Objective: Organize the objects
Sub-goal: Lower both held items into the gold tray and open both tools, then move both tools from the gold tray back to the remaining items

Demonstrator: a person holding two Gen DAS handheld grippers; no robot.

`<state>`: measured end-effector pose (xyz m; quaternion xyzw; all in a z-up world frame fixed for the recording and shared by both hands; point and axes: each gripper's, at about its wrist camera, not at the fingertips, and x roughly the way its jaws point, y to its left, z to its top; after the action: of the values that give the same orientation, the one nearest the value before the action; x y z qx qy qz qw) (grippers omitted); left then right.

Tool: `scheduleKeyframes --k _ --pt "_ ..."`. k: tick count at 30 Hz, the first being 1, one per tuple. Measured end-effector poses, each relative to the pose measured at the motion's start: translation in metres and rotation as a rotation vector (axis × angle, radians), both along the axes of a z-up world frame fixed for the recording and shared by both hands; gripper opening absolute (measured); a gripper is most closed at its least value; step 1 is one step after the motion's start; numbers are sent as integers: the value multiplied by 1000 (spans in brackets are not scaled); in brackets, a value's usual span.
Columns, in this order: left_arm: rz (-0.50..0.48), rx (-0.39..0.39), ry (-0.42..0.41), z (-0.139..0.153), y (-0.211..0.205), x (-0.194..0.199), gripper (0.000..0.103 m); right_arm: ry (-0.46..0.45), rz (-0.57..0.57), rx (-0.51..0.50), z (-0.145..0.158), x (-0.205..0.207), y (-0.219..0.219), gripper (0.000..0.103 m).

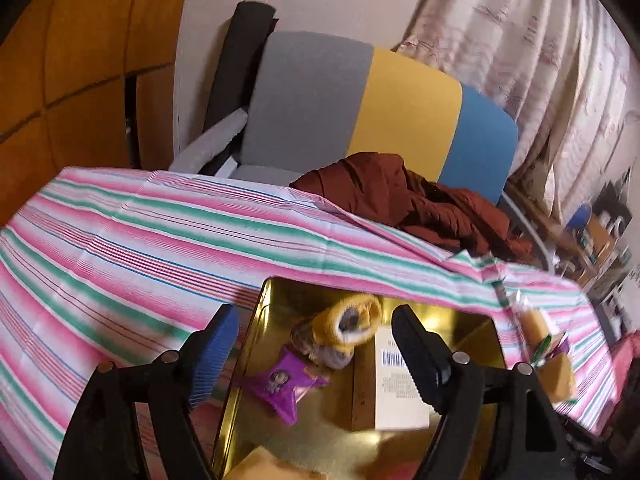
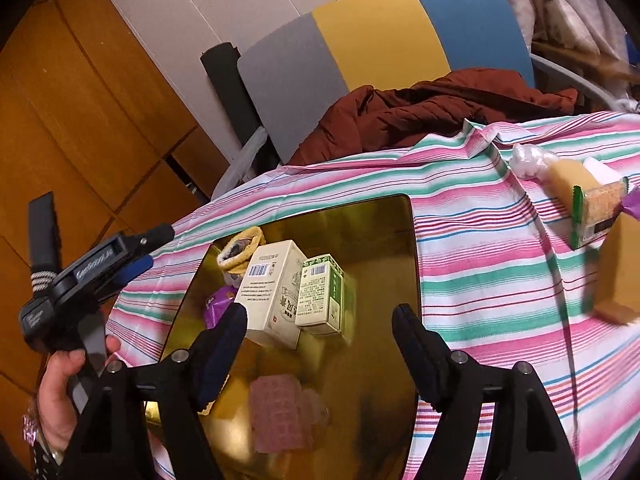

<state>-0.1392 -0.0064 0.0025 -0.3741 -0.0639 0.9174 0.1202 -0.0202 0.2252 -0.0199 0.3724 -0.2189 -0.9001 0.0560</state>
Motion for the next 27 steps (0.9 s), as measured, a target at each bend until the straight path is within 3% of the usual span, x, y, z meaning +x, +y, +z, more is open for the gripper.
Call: scheduleKeyframes --k 7,27 --pt "9 -112 -15 -4 18 33 80 2 7 -1 0 5 -2 77" --pt "5 -209 -24 -5 43 93 80 4 16 18 -3 31 0 79"
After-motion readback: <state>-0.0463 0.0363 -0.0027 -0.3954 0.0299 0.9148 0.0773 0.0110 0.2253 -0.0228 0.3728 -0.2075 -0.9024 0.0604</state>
